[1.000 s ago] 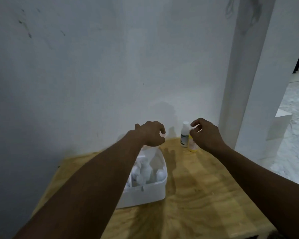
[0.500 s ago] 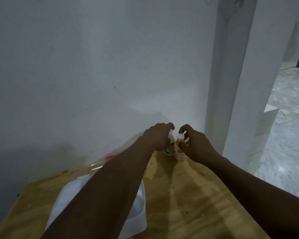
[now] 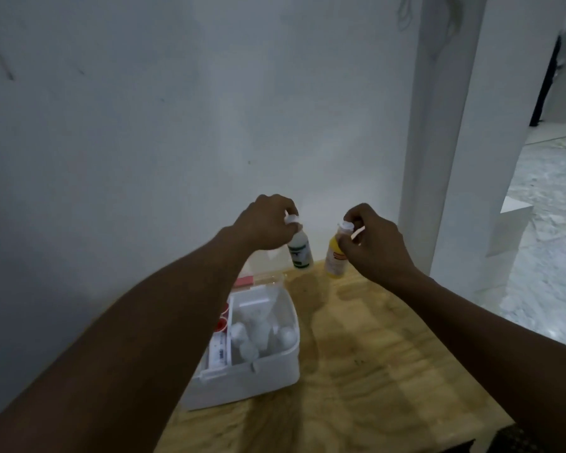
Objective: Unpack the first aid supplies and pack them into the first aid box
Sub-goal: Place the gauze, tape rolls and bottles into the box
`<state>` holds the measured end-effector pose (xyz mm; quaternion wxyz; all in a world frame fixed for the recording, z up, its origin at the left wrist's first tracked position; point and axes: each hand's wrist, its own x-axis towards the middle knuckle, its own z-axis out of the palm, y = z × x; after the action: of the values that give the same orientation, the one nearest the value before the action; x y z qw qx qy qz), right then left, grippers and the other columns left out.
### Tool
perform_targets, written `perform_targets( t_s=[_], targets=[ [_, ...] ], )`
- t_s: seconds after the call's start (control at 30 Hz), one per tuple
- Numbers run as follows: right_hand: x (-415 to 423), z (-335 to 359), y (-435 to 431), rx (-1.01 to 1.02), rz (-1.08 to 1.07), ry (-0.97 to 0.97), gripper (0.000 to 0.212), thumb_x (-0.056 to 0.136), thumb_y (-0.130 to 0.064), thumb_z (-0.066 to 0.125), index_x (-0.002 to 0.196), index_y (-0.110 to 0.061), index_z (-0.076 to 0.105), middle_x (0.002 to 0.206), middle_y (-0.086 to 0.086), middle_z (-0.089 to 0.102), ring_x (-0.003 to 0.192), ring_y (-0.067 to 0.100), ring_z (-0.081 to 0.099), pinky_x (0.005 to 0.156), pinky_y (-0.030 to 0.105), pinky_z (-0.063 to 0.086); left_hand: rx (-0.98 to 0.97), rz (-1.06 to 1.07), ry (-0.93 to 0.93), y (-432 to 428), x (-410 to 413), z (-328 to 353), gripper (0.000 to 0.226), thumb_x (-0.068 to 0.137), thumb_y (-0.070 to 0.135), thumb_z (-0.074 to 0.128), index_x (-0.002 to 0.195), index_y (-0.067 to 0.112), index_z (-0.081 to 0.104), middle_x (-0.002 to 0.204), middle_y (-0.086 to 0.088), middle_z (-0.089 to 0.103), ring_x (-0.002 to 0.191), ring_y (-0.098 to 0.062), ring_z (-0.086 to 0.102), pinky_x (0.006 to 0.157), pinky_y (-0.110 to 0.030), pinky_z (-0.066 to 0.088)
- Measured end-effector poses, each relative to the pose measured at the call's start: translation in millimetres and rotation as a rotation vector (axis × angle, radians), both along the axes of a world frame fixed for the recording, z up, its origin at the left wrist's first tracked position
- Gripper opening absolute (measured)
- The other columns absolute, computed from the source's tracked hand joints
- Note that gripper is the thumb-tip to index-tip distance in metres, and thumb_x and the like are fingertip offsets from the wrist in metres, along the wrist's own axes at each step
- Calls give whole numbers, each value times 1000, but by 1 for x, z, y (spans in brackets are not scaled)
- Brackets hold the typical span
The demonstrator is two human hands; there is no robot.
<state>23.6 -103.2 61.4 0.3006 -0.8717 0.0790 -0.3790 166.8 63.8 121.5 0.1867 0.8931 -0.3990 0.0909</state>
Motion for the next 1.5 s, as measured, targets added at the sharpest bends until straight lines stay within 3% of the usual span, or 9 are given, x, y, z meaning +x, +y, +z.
perform_targets(
  t_s=[0.27,0.5,0.63,0.83,1.03,1.2,1.5],
  targets=[
    [-13,38,71,10,174,-85,18,85,-26,65,97,-21,53,90,-6,65,75,14,66,66,38,56,-118,96,-31,85,-23,41,26,87,37,71,101,16,74,82,6,58,74,-11,54,56,-21,36],
    [-18,11,107,-201,272,95,21,86,-30,63,101,-25,49,91,-6,65,75,15,64,65,38,54,-75,111,43,113,-31,19,28,86,38,73,104,16,74,78,9,56,74,-11,56,63,-25,42],
    [-20,-4,114,-357,262,213,24,85,-30,60,105,-26,47,93,-4,63,78,19,57,59,31,40,15,91,89,112,-31,0,30,86,39,73,106,17,73,78,12,56,76,-11,58,68,-25,44],
    [-16,-21,112,-320,246,381,28,80,-35,63,104,-28,52,88,-3,66,77,19,60,64,36,51,141,64,218,105,-29,-24,30,84,38,75,105,17,72,97,2,65,79,-11,63,73,-27,50],
    [-12,-26,112,-292,264,419,26,80,-38,64,103,-26,61,95,-4,68,90,19,58,80,37,49,212,40,340,103,-32,-34,25,87,30,74,107,15,72,81,2,72,72,-11,72,66,-23,53],
    [-11,-24,110,-139,275,388,21,84,-40,59,94,-24,69,86,-6,71,82,14,64,78,41,55,246,34,363,102,-33,-36,27,86,32,75,108,17,75,98,-2,74,84,-15,69,74,-29,57],
    [-14,-25,107,0,265,348,17,90,-32,61,88,-18,70,85,-3,72,77,12,65,73,36,56,314,-4,337,92,-37,-36,24,86,37,74,105,23,76,101,1,73,90,-17,67,78,-31,56]
  ],
)
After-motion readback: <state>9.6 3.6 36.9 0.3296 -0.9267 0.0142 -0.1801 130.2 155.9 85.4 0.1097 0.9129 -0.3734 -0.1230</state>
